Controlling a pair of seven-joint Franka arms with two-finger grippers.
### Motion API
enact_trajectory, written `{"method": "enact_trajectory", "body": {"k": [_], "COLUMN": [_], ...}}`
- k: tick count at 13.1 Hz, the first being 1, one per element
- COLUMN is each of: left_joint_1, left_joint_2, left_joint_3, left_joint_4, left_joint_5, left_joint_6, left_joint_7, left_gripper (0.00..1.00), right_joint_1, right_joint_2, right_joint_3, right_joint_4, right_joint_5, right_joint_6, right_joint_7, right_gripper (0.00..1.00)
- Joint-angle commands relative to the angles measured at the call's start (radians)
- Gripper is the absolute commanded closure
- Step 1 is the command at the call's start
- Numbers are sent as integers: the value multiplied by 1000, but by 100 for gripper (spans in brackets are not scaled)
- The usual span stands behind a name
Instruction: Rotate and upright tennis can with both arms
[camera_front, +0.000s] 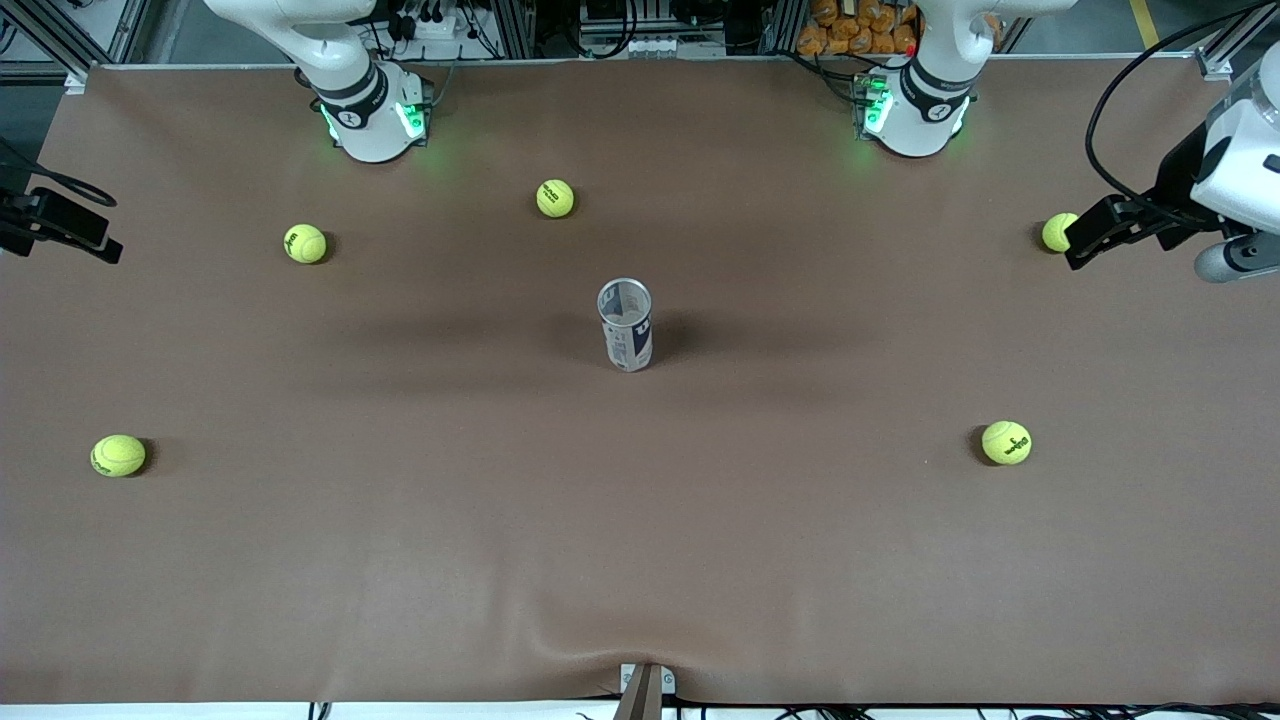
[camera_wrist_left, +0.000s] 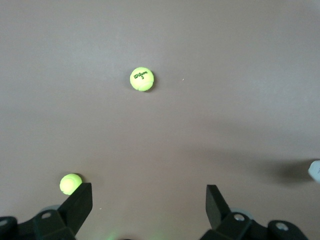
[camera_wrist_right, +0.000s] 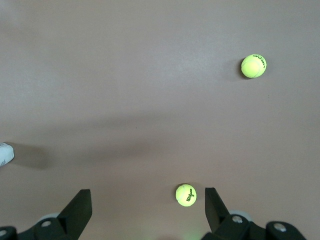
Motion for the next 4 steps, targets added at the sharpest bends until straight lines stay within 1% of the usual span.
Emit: {"method": "enact_trajectory", "body": {"k": [1, 2, 4], "left_joint_1": [46, 72, 79], "left_joint_2": [-56, -53, -52], "left_joint_3": [-28, -28, -22], "left_joint_4": [-56, -50, -46], "left_joint_5": [-18, -26, -28], "left_joint_6": [4, 4, 3], "left_joint_7": [81, 127, 200], "left_gripper": [0, 0, 0], "right_joint_1": [6, 6, 6], "right_joint_2": [0, 0, 0], "right_joint_3": [-5, -5, -5], "right_joint_4": [10, 10, 10], "right_joint_5": [-9, -9, -9], "right_joint_6": [-6, -6, -4], "right_joint_7": [15, 15, 15], "right_gripper": [0, 0, 0]}}
